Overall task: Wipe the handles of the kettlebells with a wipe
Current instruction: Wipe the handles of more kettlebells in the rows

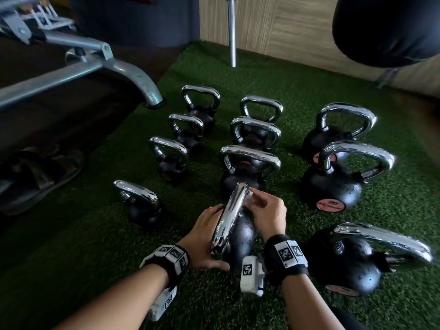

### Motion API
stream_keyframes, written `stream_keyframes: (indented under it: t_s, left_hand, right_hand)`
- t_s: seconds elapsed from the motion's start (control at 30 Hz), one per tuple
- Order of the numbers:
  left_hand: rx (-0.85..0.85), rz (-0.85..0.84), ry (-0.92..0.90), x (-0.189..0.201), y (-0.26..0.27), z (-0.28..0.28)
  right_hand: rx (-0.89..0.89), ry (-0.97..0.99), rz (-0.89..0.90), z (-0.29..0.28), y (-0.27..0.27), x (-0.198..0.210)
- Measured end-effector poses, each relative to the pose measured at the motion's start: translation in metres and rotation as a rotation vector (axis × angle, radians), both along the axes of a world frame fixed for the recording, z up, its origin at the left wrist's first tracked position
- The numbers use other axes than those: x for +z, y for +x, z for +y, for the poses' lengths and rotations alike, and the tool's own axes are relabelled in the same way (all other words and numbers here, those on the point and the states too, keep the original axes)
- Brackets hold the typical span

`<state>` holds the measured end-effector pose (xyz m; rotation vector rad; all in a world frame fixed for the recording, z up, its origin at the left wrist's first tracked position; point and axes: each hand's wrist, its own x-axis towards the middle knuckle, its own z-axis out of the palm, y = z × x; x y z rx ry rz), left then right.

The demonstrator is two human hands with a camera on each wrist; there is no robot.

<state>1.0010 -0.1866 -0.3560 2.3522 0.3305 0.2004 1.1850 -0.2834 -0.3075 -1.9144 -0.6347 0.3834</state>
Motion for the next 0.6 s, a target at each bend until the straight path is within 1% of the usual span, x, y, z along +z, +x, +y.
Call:
stream_keyframes:
  t_s: [0.03, 0.1, 0.2, 0.3, 0.37, 0.5, 0.6]
  left_hand:
    - [0.009, 0.005, -0.025, -0.002, -0.001, 0.001]
    - [0.018, 0.064, -0.054, -0.009, -0.002, 0.004]
    - [0.013, 0.143, -0.008, -0.017, 0.0, 0.008]
    - [0.014, 0.137, 0.016, -0.024, 0.001, 0.009]
    - [0.031, 0.149, -0.001, -0.026, 0.001, 0.009]
    - [0.045, 0.134, -0.039, -0.023, 0.001, 0.006]
    - [0.059, 0.123, -0.055, -0.021, 0.003, 0.004]
  right_hand:
    - [0.001, 0.009, -0.037, 0.0, 0.0, 0.003]
    - [-0.001, 0.043, -0.196, -0.003, -0.003, 0.009]
    - [0.066, 0.133, -0.432, -0.015, -0.012, 0.014]
    - [0.144, 0.173, -0.582, -0.024, -0.017, 0.014]
    - [0.162, 0.177, -0.611, -0.024, -0.015, 0.016]
    - [0.169, 0.177, -0.553, -0.022, -0.011, 0.024]
    - [0.271, 0.149, -0.521, -0.04, -0.03, 0.027]
